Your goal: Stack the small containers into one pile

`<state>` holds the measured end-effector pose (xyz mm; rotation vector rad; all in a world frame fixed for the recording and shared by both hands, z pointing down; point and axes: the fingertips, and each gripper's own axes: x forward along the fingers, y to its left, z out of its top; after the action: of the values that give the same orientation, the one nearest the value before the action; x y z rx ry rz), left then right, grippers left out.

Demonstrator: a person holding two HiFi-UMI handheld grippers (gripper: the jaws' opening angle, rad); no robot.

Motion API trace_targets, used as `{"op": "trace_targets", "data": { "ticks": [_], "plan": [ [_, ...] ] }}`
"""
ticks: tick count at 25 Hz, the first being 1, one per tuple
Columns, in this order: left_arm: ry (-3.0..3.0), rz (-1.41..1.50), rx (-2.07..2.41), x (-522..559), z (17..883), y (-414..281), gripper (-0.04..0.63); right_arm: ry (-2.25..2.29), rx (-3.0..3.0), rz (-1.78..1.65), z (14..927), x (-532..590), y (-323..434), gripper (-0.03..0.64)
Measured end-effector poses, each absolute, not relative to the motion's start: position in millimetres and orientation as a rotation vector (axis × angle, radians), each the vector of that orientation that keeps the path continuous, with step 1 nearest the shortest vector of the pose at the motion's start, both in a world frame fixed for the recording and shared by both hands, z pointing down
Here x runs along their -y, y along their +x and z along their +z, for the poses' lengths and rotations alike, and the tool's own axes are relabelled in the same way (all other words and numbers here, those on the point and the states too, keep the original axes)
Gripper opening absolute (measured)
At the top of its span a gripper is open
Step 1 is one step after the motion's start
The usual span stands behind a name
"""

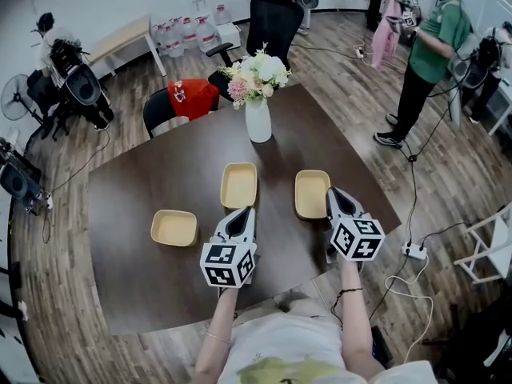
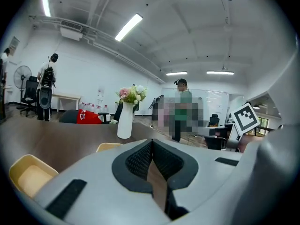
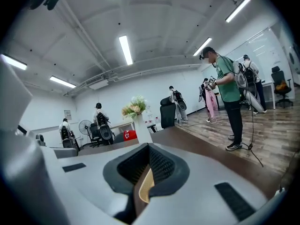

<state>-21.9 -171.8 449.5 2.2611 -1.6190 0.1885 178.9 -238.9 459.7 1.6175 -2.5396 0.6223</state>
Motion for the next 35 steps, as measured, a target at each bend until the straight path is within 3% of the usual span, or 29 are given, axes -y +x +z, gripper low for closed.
{"op": "trace_targets", "data": {
  "ticks": [16, 19, 25, 35],
  "plan": [
    [2.215, 0.359, 1.327, 202.8, 525.5, 36.6, 0.025, 1.584, 2.201, 0.686, 554.4, 278.9, 193.4, 0.026],
    [2.212, 0.361, 1.308, 208.4, 531.2, 39.5, 0.025, 1.582, 2.145, 0.694, 568.1, 284.1, 197.8, 0.108],
    [2.209, 0.359, 1.29, 219.0, 542.4, 46.0, 0.025, 1.562, 2.054, 0.806, 601.2, 292.0, 204.6, 0.155],
    [2.181, 0.364, 1.3, 223.4, 551.1, 44.4, 0.025, 1.567, 1.908, 0.981, 630.3, 294.8, 211.7, 0.124]
  ]
}}
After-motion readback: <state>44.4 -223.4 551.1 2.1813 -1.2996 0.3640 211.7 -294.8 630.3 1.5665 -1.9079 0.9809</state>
